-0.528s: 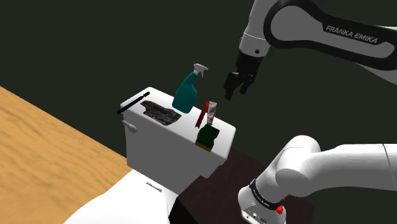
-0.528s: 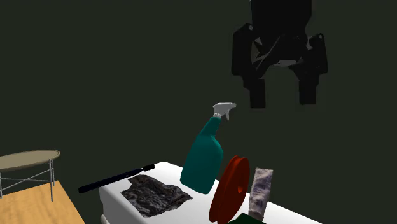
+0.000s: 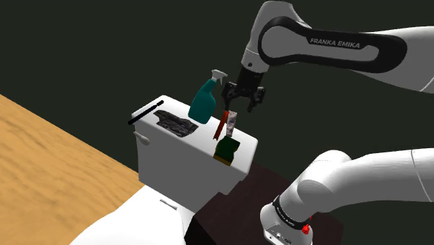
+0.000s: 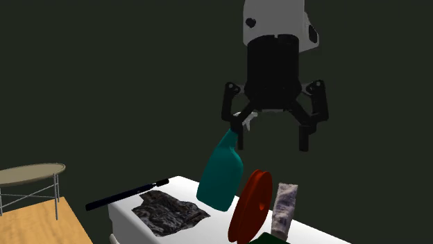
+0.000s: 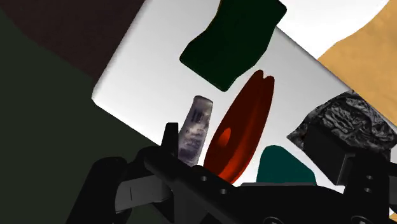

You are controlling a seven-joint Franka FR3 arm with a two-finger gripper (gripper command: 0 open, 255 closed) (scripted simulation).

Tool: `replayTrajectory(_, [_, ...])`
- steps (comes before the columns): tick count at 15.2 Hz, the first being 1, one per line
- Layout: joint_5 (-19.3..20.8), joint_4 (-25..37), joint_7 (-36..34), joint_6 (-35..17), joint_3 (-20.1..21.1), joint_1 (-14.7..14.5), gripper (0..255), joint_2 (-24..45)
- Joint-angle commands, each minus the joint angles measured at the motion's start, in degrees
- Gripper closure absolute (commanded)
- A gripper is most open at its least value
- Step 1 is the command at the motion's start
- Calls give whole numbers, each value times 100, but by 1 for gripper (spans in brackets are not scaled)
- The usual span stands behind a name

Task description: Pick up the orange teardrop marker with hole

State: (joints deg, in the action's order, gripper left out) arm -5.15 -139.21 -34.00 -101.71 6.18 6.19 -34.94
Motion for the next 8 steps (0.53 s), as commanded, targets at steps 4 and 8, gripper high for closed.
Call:
replayTrajectory(4, [-352,-172,-2108,-1153,346,605,0,722])
replayTrajectory(8, [-379,-356,-2183,-1453,378,625,0,826])
